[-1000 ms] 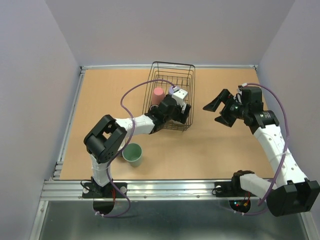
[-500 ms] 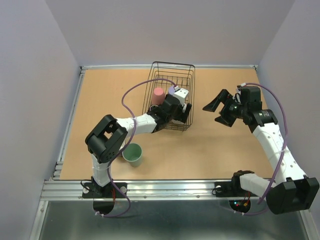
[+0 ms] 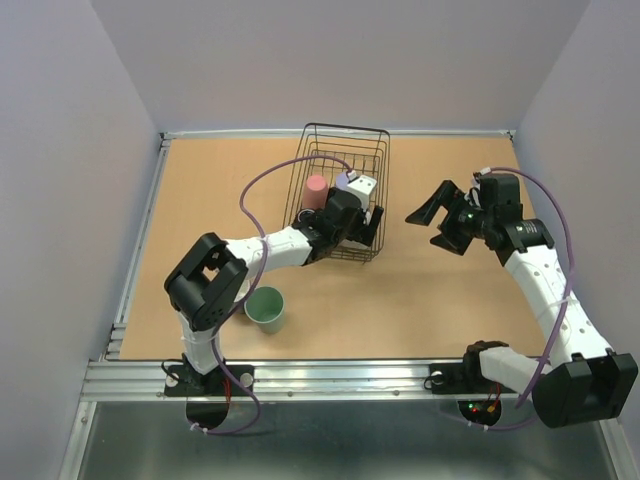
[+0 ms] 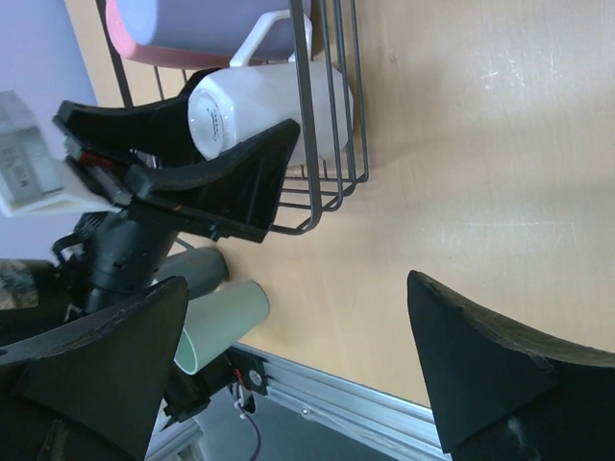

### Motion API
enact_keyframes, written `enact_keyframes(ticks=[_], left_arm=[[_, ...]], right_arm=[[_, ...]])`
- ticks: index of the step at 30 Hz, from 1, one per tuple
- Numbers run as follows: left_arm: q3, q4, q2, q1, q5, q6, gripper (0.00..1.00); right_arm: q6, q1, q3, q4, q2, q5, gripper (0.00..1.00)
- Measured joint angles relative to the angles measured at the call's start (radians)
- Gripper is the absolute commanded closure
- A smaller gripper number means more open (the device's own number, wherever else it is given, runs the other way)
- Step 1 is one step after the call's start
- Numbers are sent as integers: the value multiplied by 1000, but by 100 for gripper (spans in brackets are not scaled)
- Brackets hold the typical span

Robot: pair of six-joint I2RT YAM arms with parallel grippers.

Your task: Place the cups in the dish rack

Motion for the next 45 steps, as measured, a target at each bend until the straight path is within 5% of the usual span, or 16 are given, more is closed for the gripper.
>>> enact_keyframes(ticks=[16,29,37,45], left_arm=[[134,-187,-114,-4,-38,-11,1],[329,-775,-497,-5,-112,-149,7],[214,-1164,-660,-13,14,-436,15],[45,-1307,-768,-19,85,-558,19]], right_arm=[[-33,0,-1,0,13,11,0],[-155,0,42,-48,18,74,0],[-174,0,40,-54,53,77,0],[-193,0,27,-52,53,73,0]])
